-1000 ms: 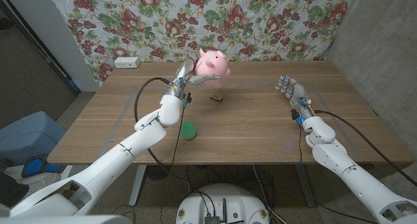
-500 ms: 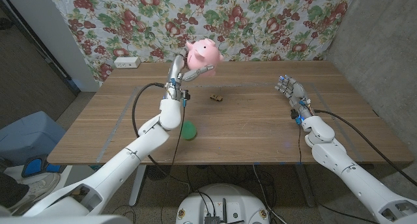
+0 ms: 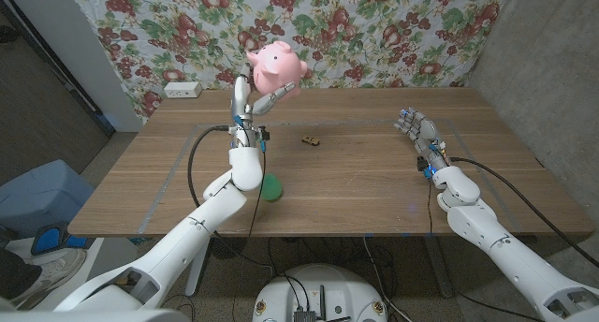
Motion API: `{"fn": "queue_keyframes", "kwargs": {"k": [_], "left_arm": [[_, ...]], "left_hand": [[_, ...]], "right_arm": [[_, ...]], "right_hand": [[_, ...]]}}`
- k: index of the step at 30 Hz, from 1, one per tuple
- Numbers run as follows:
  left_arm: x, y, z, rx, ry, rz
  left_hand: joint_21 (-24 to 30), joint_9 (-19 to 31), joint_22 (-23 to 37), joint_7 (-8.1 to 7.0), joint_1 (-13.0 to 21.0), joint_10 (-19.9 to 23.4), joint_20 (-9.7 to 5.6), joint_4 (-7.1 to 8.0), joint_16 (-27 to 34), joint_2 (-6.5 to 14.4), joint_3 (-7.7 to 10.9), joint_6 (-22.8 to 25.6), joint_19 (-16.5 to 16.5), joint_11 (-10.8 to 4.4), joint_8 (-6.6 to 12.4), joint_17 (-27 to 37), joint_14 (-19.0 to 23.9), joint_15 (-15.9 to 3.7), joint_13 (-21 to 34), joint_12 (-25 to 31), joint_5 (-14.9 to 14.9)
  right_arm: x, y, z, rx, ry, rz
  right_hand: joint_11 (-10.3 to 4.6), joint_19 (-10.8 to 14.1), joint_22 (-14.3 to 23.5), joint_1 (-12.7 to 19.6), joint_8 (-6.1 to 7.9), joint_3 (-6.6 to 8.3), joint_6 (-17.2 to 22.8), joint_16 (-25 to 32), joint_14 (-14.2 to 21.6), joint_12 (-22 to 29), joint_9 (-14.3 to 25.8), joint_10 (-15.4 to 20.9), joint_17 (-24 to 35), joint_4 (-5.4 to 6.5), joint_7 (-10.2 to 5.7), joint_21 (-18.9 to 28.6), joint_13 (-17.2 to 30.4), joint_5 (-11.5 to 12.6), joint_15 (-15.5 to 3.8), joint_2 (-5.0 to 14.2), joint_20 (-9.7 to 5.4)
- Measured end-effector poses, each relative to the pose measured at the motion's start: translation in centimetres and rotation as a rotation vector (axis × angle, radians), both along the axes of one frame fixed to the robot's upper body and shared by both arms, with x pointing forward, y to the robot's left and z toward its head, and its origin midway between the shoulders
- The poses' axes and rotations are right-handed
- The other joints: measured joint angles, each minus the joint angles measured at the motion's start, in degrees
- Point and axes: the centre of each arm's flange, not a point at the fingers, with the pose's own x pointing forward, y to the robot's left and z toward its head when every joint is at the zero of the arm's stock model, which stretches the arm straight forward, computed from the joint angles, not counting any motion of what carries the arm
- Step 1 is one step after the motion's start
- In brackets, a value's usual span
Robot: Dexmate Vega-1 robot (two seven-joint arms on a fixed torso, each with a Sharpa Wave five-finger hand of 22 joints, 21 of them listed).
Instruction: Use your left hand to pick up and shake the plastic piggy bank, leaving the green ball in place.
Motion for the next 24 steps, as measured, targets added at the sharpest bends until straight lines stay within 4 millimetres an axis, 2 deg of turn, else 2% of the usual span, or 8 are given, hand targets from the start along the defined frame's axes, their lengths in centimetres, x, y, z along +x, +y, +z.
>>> {"fn": "queue_keyframes", "kwargs": {"k": [13, 24], "left_arm": [[-0.2, -0.2, -0.1, 0.001, 0.011, -0.004], [0.2, -0.8, 1.1, 0.155, 0.179, 0.028]], "left_hand": [[0.8, 0.0, -0.3, 0.00, 0.0, 0.0, 0.31, 0.04, -0.1, 0.0, -0.03, 0.0, -0.3, -0.01, 0.00, 0.0, 0.0, 0.00, 0.1, -0.2, 0.4], [1.9, 0.0, -0.5, 0.00, 0.4, 0.0, 0.31, 0.12, -0.3, 0.0, -0.12, 0.0, -0.3, -0.02, 0.00, 0.2, 0.0, 0.00, 0.2, -0.6, 0.4]], "right_arm": [[-0.2, 0.0, -0.4, 0.005, 0.005, -0.003], [-0.2, 0.2, -0.5, 0.011, 0.001, -0.004]], "right_hand": [[0.00, 0.0, 0.0, 0.0, 0.00, 0.00, 0.0, 0.0, 0.0, 0.0, 0.0, 0.0, 0.0, 0.00, 0.00, -0.2, 0.0, 0.0, 0.00, 0.00, 0.00], [0.00, 0.0, 0.0, 0.0, 0.00, 0.25, 0.0, 0.0, 0.0, 0.0, 0.0, 0.0, 0.0, 0.25, 0.00, -0.4, 0.0, 0.0, 0.00, 0.00, 0.00]]}}
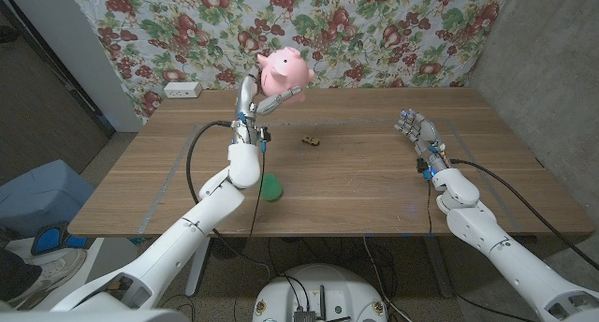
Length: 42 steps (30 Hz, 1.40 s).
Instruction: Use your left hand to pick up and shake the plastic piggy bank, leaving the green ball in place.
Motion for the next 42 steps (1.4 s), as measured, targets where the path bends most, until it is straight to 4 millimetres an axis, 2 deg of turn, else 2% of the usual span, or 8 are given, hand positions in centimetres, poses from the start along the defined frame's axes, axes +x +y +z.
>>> {"fn": "queue_keyframes", "kwargs": {"k": [8, 14, 29, 32, 42], "left_arm": [[0.9, -0.3, 0.4, 0.149, 0.178, 0.054], [1.1, -0.3, 0.5, 0.200, 0.239, 0.072], [0.9, -0.1, 0.5, 0.233, 0.280, 0.087], [0.8, -0.1, 0.5, 0.235, 0.281, 0.086], [0.5, 0.0, 0.5, 0.209, 0.243, 0.081]], "left_hand": [[0.4, 0.0, -0.3, 0.00, 0.0, 0.2, 0.30, 0.01, -0.1, 0.0, -0.02, 0.0, -0.3, 0.04, 0.00, 0.0, 0.0, 0.00, 0.2, -0.3, 0.2], [0.7, 0.0, -0.3, 0.00, 0.0, 0.3, 0.53, 0.01, -0.1, 0.0, -0.05, 0.0, -0.5, 0.13, 0.00, 0.0, 0.0, 0.00, 0.3, -0.4, 0.2], [1.7, 0.0, -0.8, 0.01, 0.1, 0.5, 0.72, 0.07, -0.3, 0.2, -0.28, 0.0, -0.7, 0.33, 0.00, 0.0, 0.0, 0.00, 0.3, -0.7, 0.2], [2.1, 0.0, -0.8, 0.41, 0.1, 0.7, 0.72, -0.08, -0.3, 0.2, -0.40, 0.4, -0.7, 0.17, 0.00, 0.0, 0.0, 0.00, 0.3, -0.7, 0.2], [2.7, 0.0, -1.1, 0.41, 0.1, 0.8, 1.02, -0.10, -0.4, 0.2, -0.37, 0.4, -1.0, 0.24, 0.00, 0.3, 0.0, 0.00, 0.6, -0.9, 0.6]], "right_arm": [[0.1, 0.3, 0.1, -0.002, -0.002, 0.003], [0.1, 0.4, 0.1, -0.004, -0.002, 0.002], [0.1, 0.7, 0.2, -0.008, -0.003, 0.005], [0.1, 0.7, 0.2, -0.008, -0.003, 0.006], [0.0, 0.8, 0.1, -0.009, -0.002, 0.006]], "right_hand": [[0.00, 0.0, 0.0, 0.0, 0.00, 0.00, 0.0, 0.0, 0.0, 0.0, 0.0, 0.0, 0.0, 0.00, 0.00, 0.0, 0.0, 0.0, 0.00, 0.00, 0.00], [0.00, 0.0, 0.0, 0.0, 0.00, 0.00, 0.0, 0.0, 0.0, 0.0, 0.0, 0.0, 0.0, 0.00, 0.00, 0.0, 0.0, 0.0, 0.00, 0.00, 0.00], [0.00, 0.4, 0.0, 0.0, 0.00, -0.01, 0.0, 0.0, 0.0, 0.0, 0.0, 0.0, -0.3, -0.01, 0.00, -0.2, 0.0, 0.0, 0.00, 0.00, 0.42], [0.00, 0.4, 0.0, 0.0, 0.00, 0.00, 0.0, 0.0, 0.0, 0.0, 0.0, 0.0, -0.3, -0.01, 0.00, -0.2, 0.0, 0.0, 0.00, 0.00, 0.42], [0.00, 0.4, 0.0, 0.0, 0.00, -0.01, 0.0, 0.0, 0.0, 0.0, 0.0, 0.0, -0.3, -0.01, 0.00, -0.2, 0.0, 0.0, 0.00, 0.00, 0.41]]}}
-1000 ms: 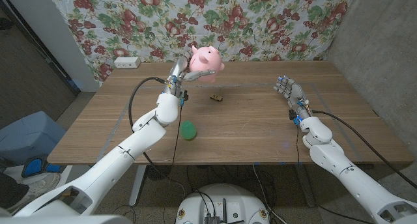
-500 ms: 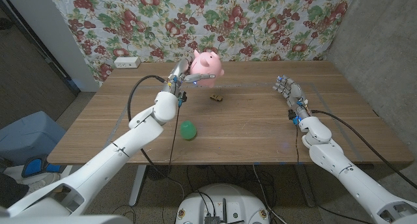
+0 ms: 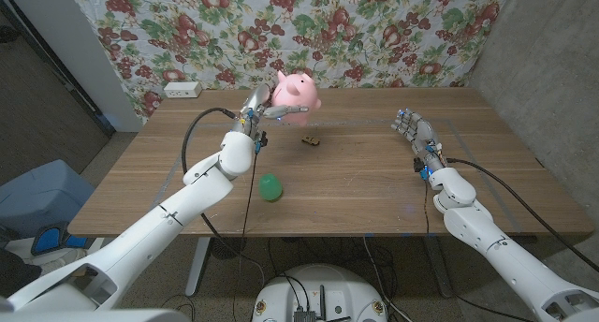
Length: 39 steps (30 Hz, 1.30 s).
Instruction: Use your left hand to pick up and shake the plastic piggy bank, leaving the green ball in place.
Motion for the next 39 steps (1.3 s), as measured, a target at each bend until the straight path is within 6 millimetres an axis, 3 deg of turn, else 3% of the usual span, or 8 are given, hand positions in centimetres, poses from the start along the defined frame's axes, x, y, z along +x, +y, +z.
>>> {"fn": "queue_keyframes", "kwargs": {"k": [4, 5, 19, 20, 39], "left_arm": [[0.9, 0.4, -1.1, -0.019, 0.029, 0.014], [-0.2, 0.2, -0.2, -0.060, -0.075, -0.011], [-0.4, 0.9, -1.1, -0.254, -0.273, -0.039], [-1.3, 0.9, -0.8, -0.286, -0.341, -0.059], [-1.9, 1.0, -1.2, -0.354, -0.424, -0.077]], "left_hand": [[0.2, 0.0, -0.3, 0.00, 0.0, 0.0, 0.00, 0.00, 0.0, 0.0, 0.00, 0.0, 0.0, 0.00, 0.00, 0.0, 0.0, 0.00, 0.2, 0.0, 0.0], [0.3, 0.0, -0.3, 0.00, 0.0, 0.0, 0.00, 0.00, 0.0, 0.0, 0.00, 0.0, 0.0, 0.00, 0.00, 0.0, 0.0, 0.00, 0.2, 0.0, 0.0], [1.3, 0.0, -0.8, 0.00, 0.0, 0.0, 0.31, 0.00, -0.2, 0.0, 0.00, 0.0, -0.3, -0.01, 0.00, 0.0, 0.0, 0.00, 0.6, -0.4, 0.0], [1.3, 0.0, -0.8, 0.00, 0.0, 0.0, 0.31, 0.00, -0.2, 0.0, 0.01, 0.0, -0.3, -0.01, 0.00, 0.0, 0.0, 0.00, 0.6, -0.4, 0.0], [2.5, 0.0, -1.3, 0.00, -0.1, 0.0, 0.84, -0.01, -0.4, 0.1, 0.01, 0.0, -0.8, -0.02, 0.00, 0.2, 0.0, 0.00, 0.8, -0.7, 0.2]], "right_arm": [[0.0, 0.0, 0.0, 0.000, 0.000, 0.000], [0.0, 0.0, 0.0, 0.000, 0.000, 0.000], [0.1, 0.0, -0.1, 0.001, 0.004, 0.002], [0.2, -0.1, -0.1, 0.001, 0.004, 0.001], [0.3, -0.2, 0.0, 0.001, 0.007, 0.003]], "right_hand": [[0.00, 0.0, 0.0, 0.0, 0.00, 0.00, 0.0, -0.3, 0.0, 0.0, 0.0, 0.0, 0.0, 0.00, 0.00, 0.0, 0.0, 0.0, 0.00, 0.00, 0.00], [0.00, 0.0, 0.0, 0.0, 0.00, 0.00, 0.0, -0.3, 0.0, 0.0, 0.0, 0.0, 0.0, 0.00, 0.00, 0.0, 0.0, 0.0, 0.00, 0.00, 0.00], [0.00, 0.0, 0.0, 0.0, 0.00, 0.00, 0.0, -0.3, 0.0, 0.0, 0.0, 0.0, 0.0, 0.00, 0.00, -0.4, 0.0, 0.0, 0.00, 0.00, 0.00], [0.00, 0.0, 0.0, 0.0, 0.00, 0.00, 0.0, -0.3, 0.0, 0.0, 0.0, 0.0, 0.0, 0.00, 0.00, -0.4, 0.0, 0.0, 0.00, 0.00, 0.00], [0.00, 0.0, 0.0, 0.0, 0.00, 0.00, 0.0, -0.3, 0.0, 0.0, 0.0, 0.0, 0.0, 0.00, 0.00, -0.6, 0.0, 0.0, 0.00, 0.00, 0.00]]}}
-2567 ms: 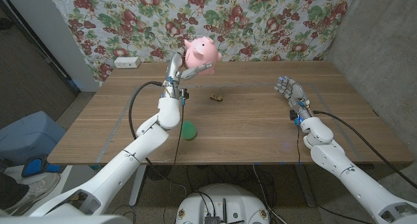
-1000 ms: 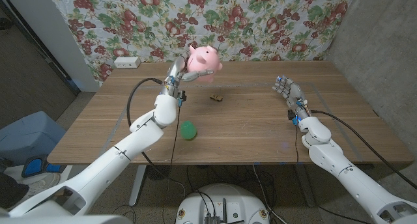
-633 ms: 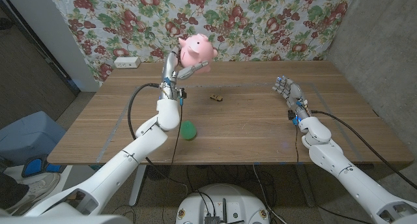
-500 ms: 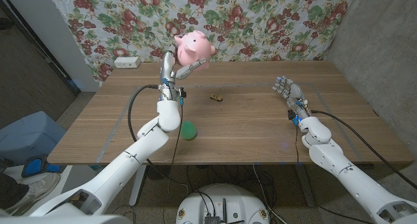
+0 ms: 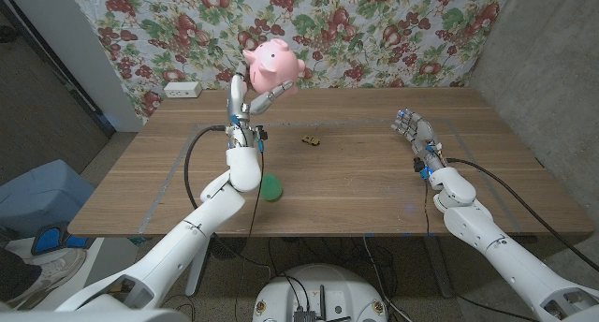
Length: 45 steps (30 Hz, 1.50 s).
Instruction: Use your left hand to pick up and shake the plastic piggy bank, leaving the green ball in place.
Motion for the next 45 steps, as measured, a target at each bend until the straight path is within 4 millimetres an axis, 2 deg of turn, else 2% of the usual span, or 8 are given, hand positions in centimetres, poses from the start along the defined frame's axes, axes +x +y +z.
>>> {"fn": "queue_keyframes", "kwargs": {"k": [7, 10, 12, 14, 17, 30, 45], "left_arm": [[0.0, -0.2, 0.1, 0.018, 0.018, 0.006], [-0.7, -0.3, 0.6, 0.023, -0.001, -0.002], [0.3, -0.4, 0.6, 0.074, 0.084, 0.028], [-0.3, -0.5, 1.1, 0.082, 0.073, 0.025], [0.6, -0.6, 1.1, 0.137, 0.171, 0.052], [1.9, -1.4, 2.1, 0.318, 0.397, 0.107], [2.4, -1.7, 2.5, 0.421, 0.509, 0.127]], "left_hand": [[0.5, 0.0, -0.2, 0.00, 0.0, 0.0, 0.00, -0.02, 0.0, 0.0, 0.02, 0.0, 0.0, -0.01, 0.00, 0.0, 0.0, 0.00, 0.2, -0.4, 0.0], [0.5, 0.0, -0.3, 0.00, -0.1, 0.0, 0.00, -0.04, 0.0, 0.1, 0.04, 0.0, 0.0, -0.01, 0.00, 0.1, 0.0, 0.00, 0.2, -0.4, 0.0], [0.5, 0.0, -0.3, 0.00, -0.1, 0.0, 0.00, -0.05, 0.0, 0.1, 0.05, 0.0, 0.0, -0.01, 0.00, 0.1, 0.0, 0.00, 0.2, -0.4, 0.0], [1.0, 0.0, -0.3, 0.00, -0.1, 0.0, 0.20, -0.05, 0.0, 0.1, 0.05, 0.0, -0.2, -0.01, 0.00, 0.1, 0.0, 0.00, 0.2, -0.5, 0.0], [1.0, 0.0, -0.5, 0.00, -0.1, 0.0, 0.30, -0.05, 0.0, 0.1, 0.05, 0.0, -0.3, -0.01, 0.00, 0.1, 0.0, 0.00, 0.2, -0.6, 0.0], [1.5, 0.0, -0.8, 0.00, -0.1, 0.0, 0.60, -0.08, -0.2, 0.1, 0.08, 0.0, -0.6, -0.01, 0.00, 0.1, 0.0, 0.00, 0.5, -0.7, 0.0], [2.5, 0.0, -1.3, 0.00, 0.1, 0.3, 0.91, -0.11, -0.3, 0.2, 0.11, 0.0, -0.9, -0.30, 0.00, 0.0, 0.0, 0.00, 0.7, -1.3, 0.4]], "right_arm": [[0.0, 0.0, -0.1, 0.003, 0.002, 0.000], [0.0, 0.0, -0.1, 0.002, 0.002, 0.001], [0.1, 0.0, -0.2, 0.002, 0.004, 0.001], [0.1, -0.1, -0.2, 0.003, 0.004, 0.001], [0.1, -0.1, -0.1, 0.002, 0.004, 0.001], [0.2, -0.1, 0.1, 0.000, 0.002, 0.002], [0.4, -0.1, 0.1, 0.001, 0.005, 0.002]], "right_hand": [[0.00, 0.0, 0.0, 0.0, 0.00, 0.00, 0.0, 0.0, 0.0, 0.0, 0.0, 0.0, 0.0, 0.00, 0.00, 0.0, 0.0, 0.0, 0.00, 0.00, 0.00], [0.00, 0.0, 0.0, 0.0, 0.00, 0.00, 0.0, 0.0, 0.0, 0.0, 0.0, 0.0, 0.0, 0.00, 0.00, 0.0, 0.0, 0.0, 0.00, 0.00, 0.00], [0.00, 0.0, 0.0, 0.0, 0.00, 0.00, 0.0, 0.0, 0.0, 0.0, 0.0, 0.0, 0.0, 0.00, 0.00, 0.0, 0.0, 0.0, 0.00, 0.00, 0.00], [0.00, 0.0, 0.0, 0.0, 0.00, 0.00, 0.0, 0.0, 0.0, 0.0, 0.0, 0.0, 0.0, 0.00, 0.00, 0.0, 0.0, 0.0, 0.00, 0.00, 0.00], [0.00, 0.0, 0.0, 0.0, 0.00, 0.00, 0.0, 0.0, 0.0, 0.0, 0.0, 0.0, 0.0, 0.00, 0.00, 0.0, 0.0, 0.0, 0.00, 0.00, 0.00], [0.00, 0.0, 0.0, 0.0, 0.00, 0.00, 0.0, 0.0, 0.0, 0.0, 0.0, 0.0, 0.0, 0.00, 0.00, 0.0, 0.0, 0.0, 0.00, 0.00, 0.00], [0.00, 0.0, 0.0, 0.0, 0.00, 0.00, 0.0, 0.0, 0.0, 0.0, 0.0, 0.0, 0.0, 0.00, 0.00, -0.4, 0.0, 0.0, 0.00, 0.00, 0.00]]}}
